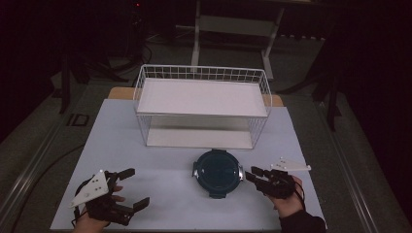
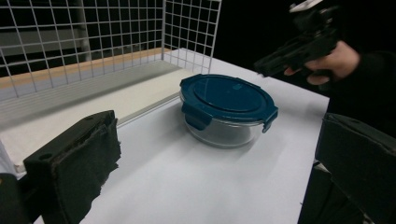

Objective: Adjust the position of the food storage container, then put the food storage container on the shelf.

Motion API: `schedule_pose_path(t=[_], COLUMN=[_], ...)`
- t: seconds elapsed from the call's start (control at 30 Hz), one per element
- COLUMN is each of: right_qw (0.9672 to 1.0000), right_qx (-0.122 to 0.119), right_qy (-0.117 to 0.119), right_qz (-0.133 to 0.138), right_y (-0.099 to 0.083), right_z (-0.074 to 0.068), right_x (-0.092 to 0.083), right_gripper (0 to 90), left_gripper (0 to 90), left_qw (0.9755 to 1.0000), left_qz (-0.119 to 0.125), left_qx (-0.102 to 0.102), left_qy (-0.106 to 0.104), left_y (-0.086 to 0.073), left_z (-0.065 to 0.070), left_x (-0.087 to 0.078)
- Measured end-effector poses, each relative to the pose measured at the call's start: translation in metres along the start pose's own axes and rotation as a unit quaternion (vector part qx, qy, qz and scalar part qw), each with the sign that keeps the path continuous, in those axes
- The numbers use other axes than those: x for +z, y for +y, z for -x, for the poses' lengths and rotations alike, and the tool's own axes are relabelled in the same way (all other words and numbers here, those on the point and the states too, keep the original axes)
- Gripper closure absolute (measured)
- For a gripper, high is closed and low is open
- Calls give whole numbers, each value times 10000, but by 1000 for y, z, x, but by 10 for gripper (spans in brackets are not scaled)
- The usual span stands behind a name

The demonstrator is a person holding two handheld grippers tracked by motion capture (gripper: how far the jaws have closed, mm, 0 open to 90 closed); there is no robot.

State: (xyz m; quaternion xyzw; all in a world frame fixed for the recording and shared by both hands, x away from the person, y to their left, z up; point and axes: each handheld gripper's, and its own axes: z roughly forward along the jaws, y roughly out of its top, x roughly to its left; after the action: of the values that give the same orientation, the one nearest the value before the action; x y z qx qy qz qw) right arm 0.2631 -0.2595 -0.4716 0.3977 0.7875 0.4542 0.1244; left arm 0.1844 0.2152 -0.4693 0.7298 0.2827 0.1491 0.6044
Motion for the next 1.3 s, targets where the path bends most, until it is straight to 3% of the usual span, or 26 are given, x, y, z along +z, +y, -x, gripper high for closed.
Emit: schedule_pose_path(t=[0.17, 0.27, 0.4, 0.6, 0.73, 0.9, 1.03, 1.07, 1.13, 1.2, 1.27, 1.3], right_qw=[9993, 9984, 9965, 9936, 9925, 9922, 9917, 9912, 9905, 9902, 9913, 9924], right_qx=[-90, -112, -194, -682, -721, -697, -604, -559, -621, -666, -583, -533], right_qy=[126, 214, 340, -128, -55, -172, -10, 67, 24, -16, -38, -21], right_qz=[350, 502, 741, 892, 987, 1019, 1135, 1201, 1229, 1229, 1180, 1104], right_y=[4, 6, 12, 22, 25, 25, 25, 24, 24, 24, 22, 22], right_z=[-7, -12, -17, -25, -28, -30, -29, -29, -28, -28, -28, -28], right_x=[-13, -18, -25, -29, -26, -20, -19, -20, -20, -20, -19, -18], right_gripper=[253, 161, 139, 141, 156, 166, 149, 136, 111, 108, 108, 100], left_gripper=[0, 0, 0, 0, 0, 0, 0, 0, 0, 0, 0, 0], left_qw=[9997, 9992, 9991, 9984, 9973, 9949, 9906, 9877, 9847, 9793, 9753, 9720], left_qz=[-177, -347, -334, -445, -568, -793, -895, -989, -1187, -1455, -1579, -1690], left_qx=[66, 63, -52, -92, -167, -352, -761, -907, -1012, -1192, -1377, -1497], left_qy=[-141, -201, -273, -326, -432, -508, -706, -797, -780, -743, -693, -644], left_y=[14, 24, 35, 53, 60, 64, 62, 61, 57, 53, 48, 46], left_z=[5, 9, 9, 5, 2, -3, -12, -16, -21, -27, -32, -35], left_x=[9, 15, 23, 43, 64, 92, 115, 121, 131, 142, 148, 152])
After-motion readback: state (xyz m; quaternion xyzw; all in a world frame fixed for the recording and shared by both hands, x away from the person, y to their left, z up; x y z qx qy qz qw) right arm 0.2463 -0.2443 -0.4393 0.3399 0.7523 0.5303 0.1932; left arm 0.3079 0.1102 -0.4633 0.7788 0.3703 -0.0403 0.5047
